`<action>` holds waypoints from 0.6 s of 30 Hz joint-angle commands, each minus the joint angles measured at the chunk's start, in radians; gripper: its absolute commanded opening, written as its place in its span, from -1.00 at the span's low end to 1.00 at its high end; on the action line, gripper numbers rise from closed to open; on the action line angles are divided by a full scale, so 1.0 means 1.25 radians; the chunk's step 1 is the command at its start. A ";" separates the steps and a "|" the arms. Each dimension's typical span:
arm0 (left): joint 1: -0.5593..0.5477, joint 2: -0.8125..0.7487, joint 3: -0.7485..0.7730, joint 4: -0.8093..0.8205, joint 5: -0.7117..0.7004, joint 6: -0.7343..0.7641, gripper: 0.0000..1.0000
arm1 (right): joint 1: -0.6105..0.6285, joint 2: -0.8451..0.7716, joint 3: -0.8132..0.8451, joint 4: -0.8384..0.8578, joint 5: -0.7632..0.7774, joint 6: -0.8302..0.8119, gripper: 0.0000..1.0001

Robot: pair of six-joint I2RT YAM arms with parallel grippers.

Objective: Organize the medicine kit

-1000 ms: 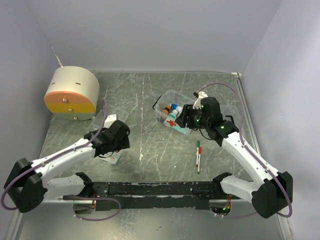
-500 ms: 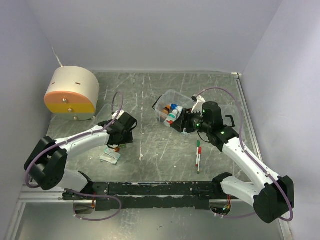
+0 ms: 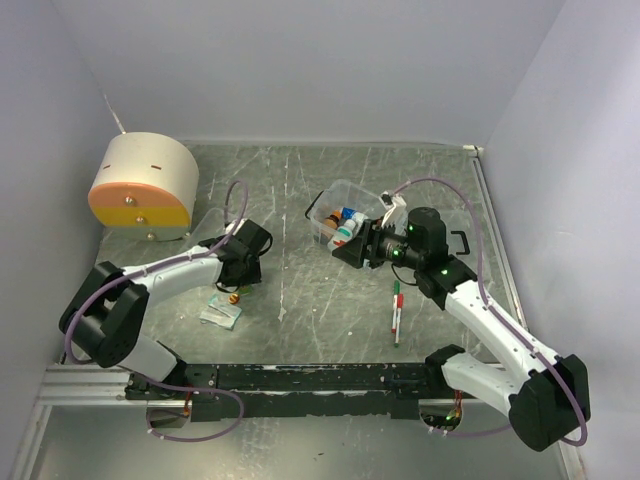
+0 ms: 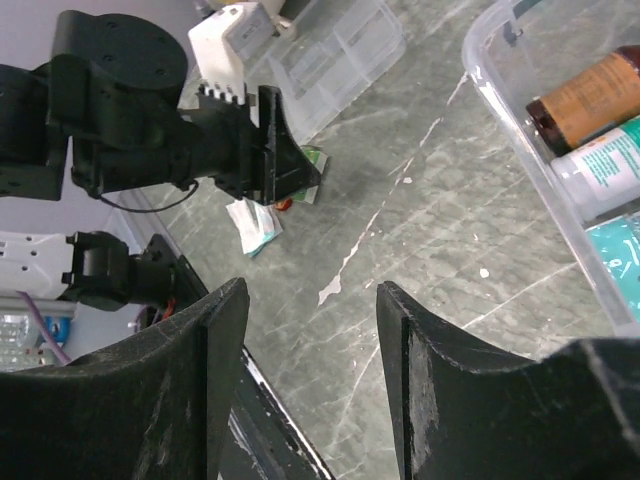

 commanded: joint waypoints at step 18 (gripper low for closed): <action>0.008 0.048 -0.003 0.037 -0.014 0.016 -0.09 | 0.018 -0.029 -0.027 0.047 0.019 0.042 0.06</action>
